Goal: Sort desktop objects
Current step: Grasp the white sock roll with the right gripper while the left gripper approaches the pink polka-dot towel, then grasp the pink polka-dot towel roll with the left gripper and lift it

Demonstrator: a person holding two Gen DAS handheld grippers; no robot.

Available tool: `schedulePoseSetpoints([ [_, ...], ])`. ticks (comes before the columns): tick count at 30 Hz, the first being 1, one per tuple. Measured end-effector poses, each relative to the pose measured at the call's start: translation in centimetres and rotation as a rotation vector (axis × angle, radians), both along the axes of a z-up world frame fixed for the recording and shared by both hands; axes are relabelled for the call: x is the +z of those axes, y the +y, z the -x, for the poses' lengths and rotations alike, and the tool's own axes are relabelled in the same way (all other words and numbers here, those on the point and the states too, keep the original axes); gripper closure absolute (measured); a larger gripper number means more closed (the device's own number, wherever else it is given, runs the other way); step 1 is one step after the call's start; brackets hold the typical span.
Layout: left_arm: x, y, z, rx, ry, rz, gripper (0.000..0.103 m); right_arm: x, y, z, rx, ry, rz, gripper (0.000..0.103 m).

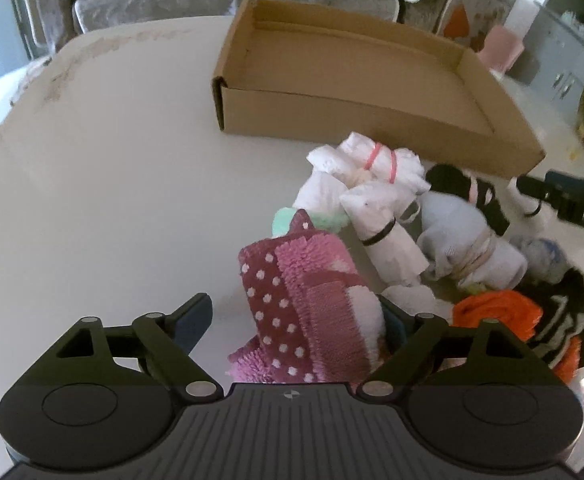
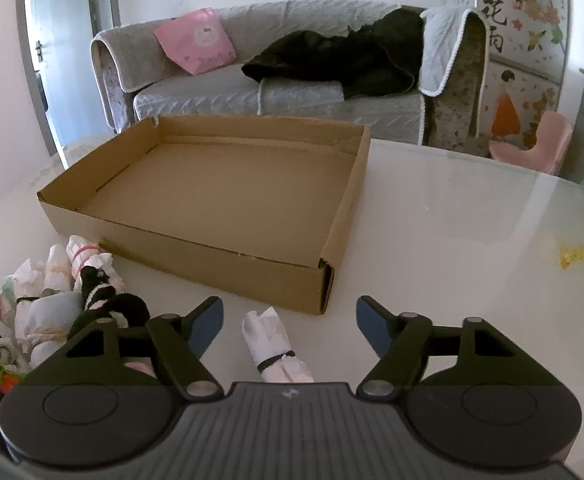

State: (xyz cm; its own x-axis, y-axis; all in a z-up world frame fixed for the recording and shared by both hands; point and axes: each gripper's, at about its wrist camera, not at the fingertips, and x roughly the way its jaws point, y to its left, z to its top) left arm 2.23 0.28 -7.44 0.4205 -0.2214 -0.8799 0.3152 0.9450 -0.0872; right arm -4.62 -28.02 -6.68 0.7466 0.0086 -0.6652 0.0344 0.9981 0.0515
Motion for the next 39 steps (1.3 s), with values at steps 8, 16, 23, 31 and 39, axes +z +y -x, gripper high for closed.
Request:
schedulePoseSetpoints([
  [8,0.0,-0.2,0.5,-0.002,-0.045,-0.086,0.036,-1.4,0.8,-1.0,0.001,0.064,0.031,0.06],
  [16,0.5,1.6,0.6,0.044,-0.024,-0.04,0.042,-1.1,2.3,0.0,0.009,0.066,0.123,0.088],
  [23,0.9,2.6,0.5,0.08,-0.025,-0.018,0.054,0.7,0.6,0.7,-0.032,0.012,0.027,0.089],
  [31,1.5,3.5,0.5,0.092,-0.054,-0.032,0.056,1.5,-0.9,1.2,-0.063,-0.032,-0.072,0.089],
  [39,5.5,4.0,0.4,0.097,-0.13,0.033,0.065,2.8,-1.3,1.8,-0.061,-0.083,-0.108,0.089],
])
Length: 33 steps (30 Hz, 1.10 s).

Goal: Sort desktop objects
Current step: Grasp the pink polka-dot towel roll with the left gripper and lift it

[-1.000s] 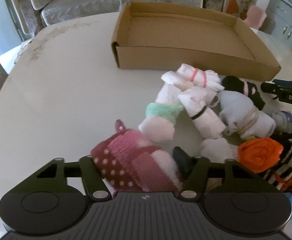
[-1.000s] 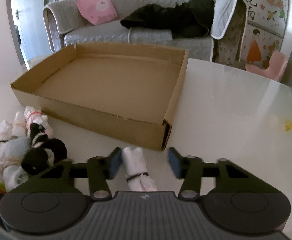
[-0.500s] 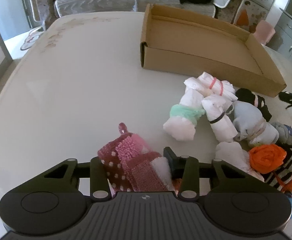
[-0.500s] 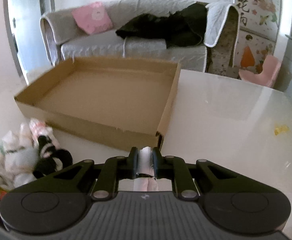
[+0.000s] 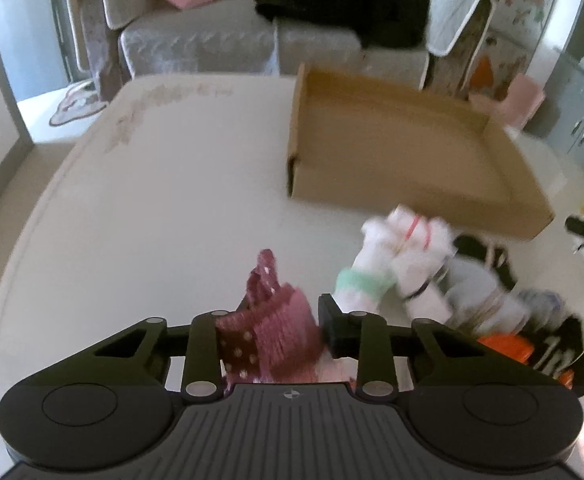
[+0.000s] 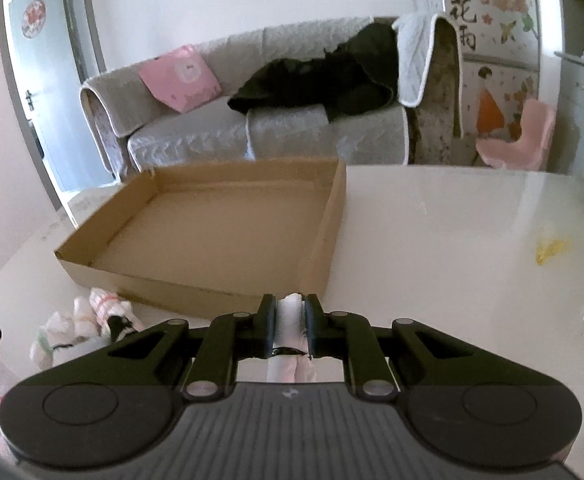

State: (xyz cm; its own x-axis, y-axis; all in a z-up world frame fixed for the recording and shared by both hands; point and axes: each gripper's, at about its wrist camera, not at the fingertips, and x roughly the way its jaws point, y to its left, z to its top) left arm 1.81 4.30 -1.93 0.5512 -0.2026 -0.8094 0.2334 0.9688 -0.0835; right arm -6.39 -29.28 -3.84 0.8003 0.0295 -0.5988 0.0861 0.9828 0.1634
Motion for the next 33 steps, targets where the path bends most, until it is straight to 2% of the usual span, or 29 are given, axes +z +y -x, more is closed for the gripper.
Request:
schedulePoseSetpoints([
  [3,0.1,-0.2,-0.5,0.001,-0.002,-0.001,0.066,0.1,0.4,-0.1,0.011,-0.011,0.0,0.089],
  [8,-2.3,0.2,-0.7,0.01,0.047,-0.023,0.071,-0.7,0.6,-0.3,0.024,0.005,0.016,0.089],
  [11,-2.8,0.2,-0.5,0.001,0.053,-0.032,0.07,-0.8,0.7,-0.5,0.023,0.006,0.018,0.089],
  [16,-3.7,0.9,-0.8,0.0,0.093,-0.009,0.06,-0.9,1.3,0.1,0.03,0.002,0.026,0.089],
  [19,-3.8,1.0,-0.4,-0.009,0.099,-0.016,0.047,-0.9,1.3,0.2,0.031,0.003,0.026,0.089],
  [20,-3.7,1.1,-0.2,-0.005,0.094,-0.031,0.036,-0.9,1.3,0.2,0.032,0.003,0.026,0.089],
  [21,-3.6,1.0,0.0,0.0,0.08,-0.045,0.022,-0.9,1.4,0.2,0.032,0.003,0.024,0.089],
  [22,-3.4,1.1,0.3,0.003,0.068,-0.06,0.018,-0.9,1.4,0.1,0.032,0.003,0.021,0.089],
  [24,-2.7,1.4,1.1,0.007,0.038,-0.083,0.017,-0.9,1.6,0.2,0.035,0.006,0.02,0.089],
  [27,-2.5,1.9,2.3,0.005,0.048,-0.095,0.017,-1.0,1.8,0.2,0.04,0.007,0.021,0.089],
  [31,-3.0,2.5,3.8,-0.017,0.122,-0.061,0.016,-0.9,2.1,0.3,0.051,0.006,0.02,0.089],
  [33,-3.1,2.6,4.2,-0.018,0.13,-0.056,0.015,-1.0,2.3,0.3,0.057,0.007,0.019,0.089],
])
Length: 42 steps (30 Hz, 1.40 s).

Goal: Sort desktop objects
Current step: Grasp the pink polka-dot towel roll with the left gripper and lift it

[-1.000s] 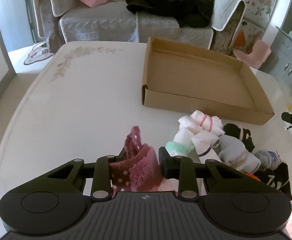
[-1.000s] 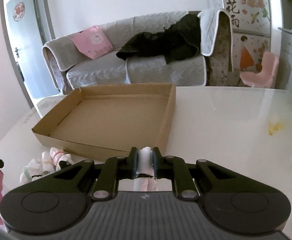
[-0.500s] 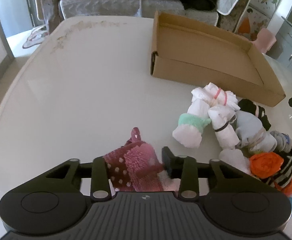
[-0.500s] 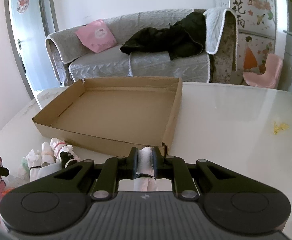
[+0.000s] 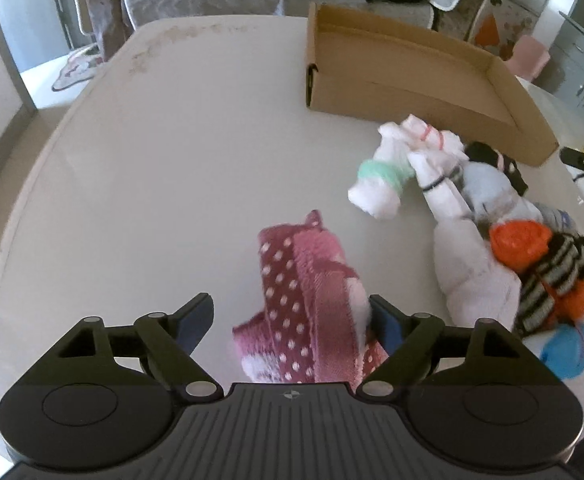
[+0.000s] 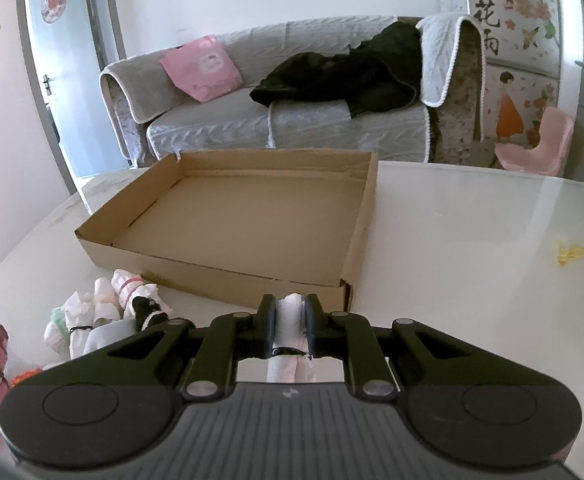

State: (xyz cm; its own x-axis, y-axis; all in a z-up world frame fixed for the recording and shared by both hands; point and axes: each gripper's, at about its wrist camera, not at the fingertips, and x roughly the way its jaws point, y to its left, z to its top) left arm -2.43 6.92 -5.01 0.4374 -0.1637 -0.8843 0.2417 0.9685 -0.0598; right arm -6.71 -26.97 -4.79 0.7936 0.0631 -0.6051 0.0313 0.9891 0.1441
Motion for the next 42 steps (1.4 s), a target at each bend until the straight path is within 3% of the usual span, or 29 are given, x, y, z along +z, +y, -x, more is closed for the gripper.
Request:
schedulePoseSetpoints([
  [8,-0.1,0.0,0.8,-0.061,0.07,-0.005,0.0,-0.1,-0.3,0.2,-0.007,0.006,-0.01,0.089],
  [15,-0.7,-1.8,2.0,-0.2,0.12,-0.011,0.0,-0.6,-0.5,0.3,-0.008,0.021,-0.013,0.089],
  [22,-1.5,-2.8,2.7,-0.282,0.13,-0.079,0.001,-0.5,-0.4,0.5,0.002,0.019,-0.011,0.089],
  [24,-2.2,-2.9,2.7,-0.277,0.14,-0.11,0.016,-0.5,-0.3,0.5,0.005,0.017,-0.012,0.089],
  [25,-2.3,-2.9,2.8,-0.265,0.117,-0.137,0.017,-0.5,-0.3,0.6,0.005,0.017,-0.012,0.089],
  [26,-2.2,-2.7,2.9,-0.264,0.113,-0.125,0.026,-0.5,-0.3,0.6,0.005,0.016,-0.012,0.089],
  [27,-1.9,-2.6,3.0,-0.26,0.104,-0.121,0.041,-0.5,-0.3,0.6,0.004,0.015,-0.013,0.089],
  [33,-1.5,-2.8,3.6,-0.239,0.081,-0.162,0.045,-0.4,-0.3,0.7,0.006,0.013,-0.013,0.089],
  [42,2.1,-3.5,2.6,-0.175,-0.005,-0.132,0.045,0.1,-1.2,1.0,-0.011,0.004,-0.029,0.089],
])
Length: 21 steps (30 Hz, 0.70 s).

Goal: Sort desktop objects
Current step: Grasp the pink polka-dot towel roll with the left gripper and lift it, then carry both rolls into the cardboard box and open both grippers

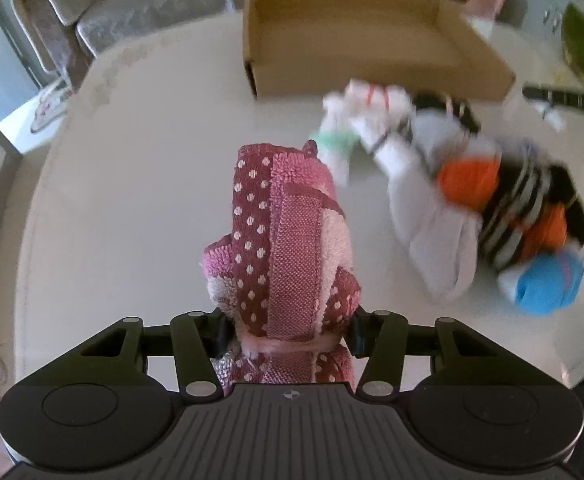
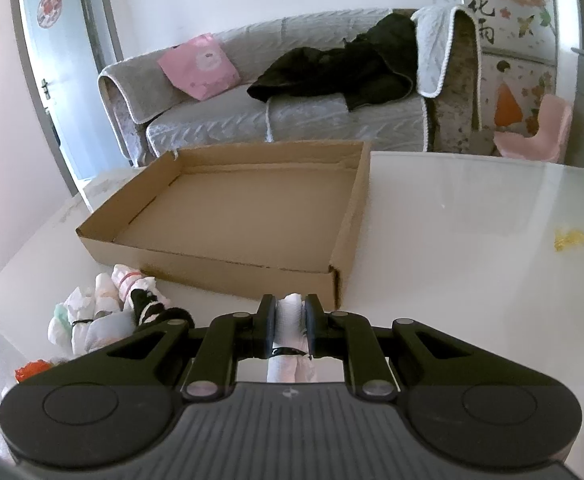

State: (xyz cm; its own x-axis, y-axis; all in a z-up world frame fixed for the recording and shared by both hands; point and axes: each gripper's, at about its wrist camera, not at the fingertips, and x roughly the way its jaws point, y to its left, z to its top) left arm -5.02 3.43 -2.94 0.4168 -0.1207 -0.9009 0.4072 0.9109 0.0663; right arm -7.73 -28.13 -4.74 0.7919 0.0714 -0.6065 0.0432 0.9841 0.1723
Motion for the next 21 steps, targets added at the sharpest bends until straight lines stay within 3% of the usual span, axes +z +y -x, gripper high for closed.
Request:
schedulePoseSetpoints([
  [7,4.3,-2.1,-5.6,0.012,-0.078,0.106,0.045,2.7,-1.3,0.2,-0.011,-0.058,-0.045,0.089],
  [13,7.5,-6.4,-12.3,-0.017,-0.143,0.136,0.045,5.7,-1.7,-4.4,0.02,-0.073,-0.02,0.089],
  [17,7.7,-9.7,-17.6,-0.026,-0.169,0.172,0.044,6.6,-1.7,-9.2,0.061,-0.054,-0.021,0.089],
  [21,5.6,-12.6,-23.1,-0.028,-0.169,0.214,0.044,5.9,-0.7,-14.5,0.101,-0.022,-0.031,0.089],
])
